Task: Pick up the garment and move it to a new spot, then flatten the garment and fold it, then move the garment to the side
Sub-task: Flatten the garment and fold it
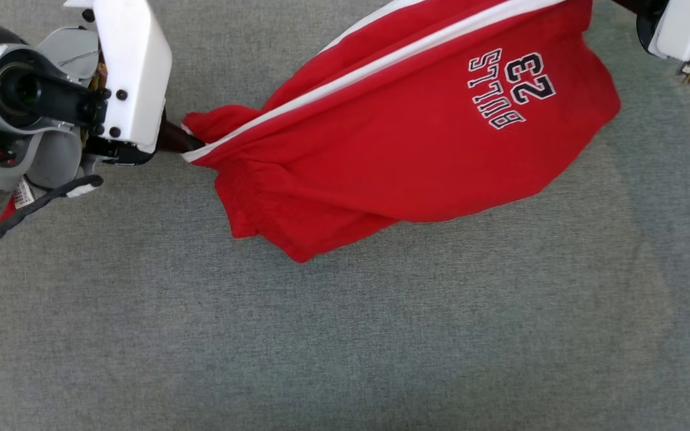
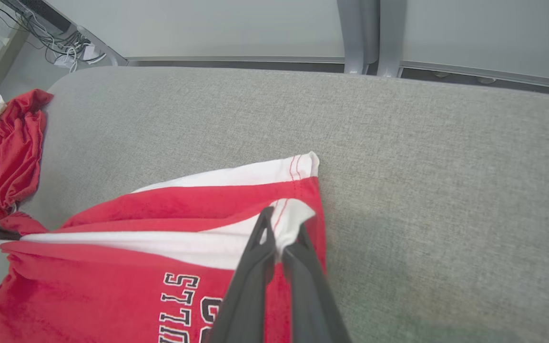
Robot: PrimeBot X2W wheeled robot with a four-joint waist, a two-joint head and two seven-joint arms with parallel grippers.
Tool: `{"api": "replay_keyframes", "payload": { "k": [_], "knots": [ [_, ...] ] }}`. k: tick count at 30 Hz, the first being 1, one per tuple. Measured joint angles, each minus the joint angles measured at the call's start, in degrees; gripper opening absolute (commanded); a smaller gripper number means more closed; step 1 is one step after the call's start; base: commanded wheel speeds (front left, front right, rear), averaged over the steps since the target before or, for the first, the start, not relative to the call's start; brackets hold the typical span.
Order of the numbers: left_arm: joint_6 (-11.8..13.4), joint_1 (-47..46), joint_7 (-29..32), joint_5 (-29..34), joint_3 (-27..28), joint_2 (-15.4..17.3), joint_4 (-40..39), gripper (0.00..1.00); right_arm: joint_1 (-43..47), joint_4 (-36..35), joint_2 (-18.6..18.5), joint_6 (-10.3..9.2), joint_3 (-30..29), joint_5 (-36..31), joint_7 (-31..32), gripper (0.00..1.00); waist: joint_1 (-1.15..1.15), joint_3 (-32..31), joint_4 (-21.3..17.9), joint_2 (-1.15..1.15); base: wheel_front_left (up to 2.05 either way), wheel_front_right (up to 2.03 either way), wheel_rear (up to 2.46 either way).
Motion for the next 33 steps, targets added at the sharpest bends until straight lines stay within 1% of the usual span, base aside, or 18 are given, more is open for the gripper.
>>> {"api": "replay_keyframes", "payload": {
  "k": [1, 2, 3, 4, 5, 7, 10, 13, 17, 20, 22, 26, 28, 31, 33],
  "knots": [
    [0.0, -0.2, -0.4, 0.1, 0.0, -0.5, 0.5, 0.15, -0.5, 0.8, 0.5, 0.0, 0.0, -0.1, -0.1, 0.0, 0.0, 0.4, 0.2, 0.0, 0.0, 0.0, 0.0],
    [-0.1, -0.3, -0.6, 0.1, 0.0, -0.8, 1.0, 0.44, -0.9, 1.3, 0.9, 0.0, 0.0, -0.4, -0.5, 0.0, 0.0, 0.7, 0.5, 0.0, 0.0, 0.0, 0.0],
    [-0.5, -0.5, -1.0, 0.2, 0.1, -1.1, 1.4, 1.0, -1.3, 1.9, 1.3, 0.0, 0.1, -0.6, -0.9, 0.0, 0.0, 0.8, 0.7, 0.0, 0.0, 0.0, 0.0],
    [-0.5, -0.7, -1.7, 0.3, 0.2, -1.4, 1.8, 1.0, -1.5, 2.5, 1.7, -0.01, 0.2, -1.0, -1.5, 0.02, 0.0, 0.8, 0.8, 0.0, 0.0, 0.0, 0.0],
    [-0.6, -0.8, -1.7, 0.3, 0.2, -1.6, 2.3, 1.0, -1.6, 2.9, 1.9, -0.01, 0.3, -1.4, -2.3, 0.25, 0.0, 0.7, 0.8, 0.0, 0.0, 0.0, 0.0],
    [-1.1, -0.8, -2.4, 0.3, 0.3, -2.1, 3.0, 1.0, -1.7, 4.0, 2.2, -0.01, 0.2, -2.0, -4.8, 1.0, 0.0, 0.1, 0.9, 0.0, 0.0, 0.0, 0.0],
    [-2.2, -0.8, -4.2, 0.1, 1.3, -2.5, 4.3, 1.0, -1.8, 4.6, 3.0, -0.04, 0.1, -2.9, -9.1, 1.0, 0.0, -0.9, 1.0, 0.0, 0.0, 0.0, 0.0],
    [-4.1, -0.8, -7.4, 0.4, 2.3, -3.1, 5.2, 1.0, -1.2, 4.8, 3.7, -0.05, 0.1, -3.4, -14.3, 1.0, 0.0, -2.3, 1.1, 0.0, 0.0, 0.0, 0.0],
    [-7.2, -0.5, -11.5, 1.4, 3.3, -2.4, 6.6, 1.0, 1.8, 4.9, 4.0, -0.05, 1.3, -3.3, -18.8, 1.0, 0.0, -4.6, 1.1, 0.0, 0.0, 0.0, 0.0],
    [-9.3, 1.2, -13.5, 1.6, 3.6, -1.9, 7.3, 1.0, 3.3, 5.1, 3.6, -0.05, 1.8, -3.6, -24.1, 1.0, 0.0, -6.5, 1.4, 0.0, 0.0, 0.0, 0.0],
    [-11.5, 2.5, -15.9, 2.2, 3.6, -1.6, 7.2, 1.0, 4.9, 5.5, 3.6, -0.05, 2.4, -3.9, -27.2, 1.0, 0.0, -7.8, 1.6, 0.0, 0.0, 0.0, 0.0],
    [-15.7, 5.9, -25.2, 4.6, 4.9, -1.2, 5.7, 1.0, 9.0, 6.2, 4.0, -0.07, 3.3, -4.2, -34.2, 1.0, 0.0, -11.1, 1.9, 0.0, 0.0, 0.0, 0.0],
    [-16.6, 8.6, -31.3, 7.1, 5.5, -1.0, 4.6, 1.0, 10.5, 7.2, 4.0, -0.08, 3.5, -4.5, -37.7, 1.0, 0.0, -12.7, 2.1, 0.0, 0.0, 0.0, 0.0],
    [-16.4, 12.6, -42.7, 13.2, 6.2, -0.1, 2.6, 1.0, 13.3, 9.0, 4.2, -0.08, 4.3, -4.7, -41.2, 1.0, 0.0, -14.8, 2.4, 0.0, 0.0, 0.0, 0.0],
    [-15.2, 15.8, -50.3, 16.2, 7.3, 0.0, 1.6, 1.0, 14.9, 10.2, 4.2, -0.08, 4.4, -4.1, -42.4, 1.0, 0.0, -15.9, 2.8, 0.0, 0.0, 0.0, 0.0]
  ]
}}
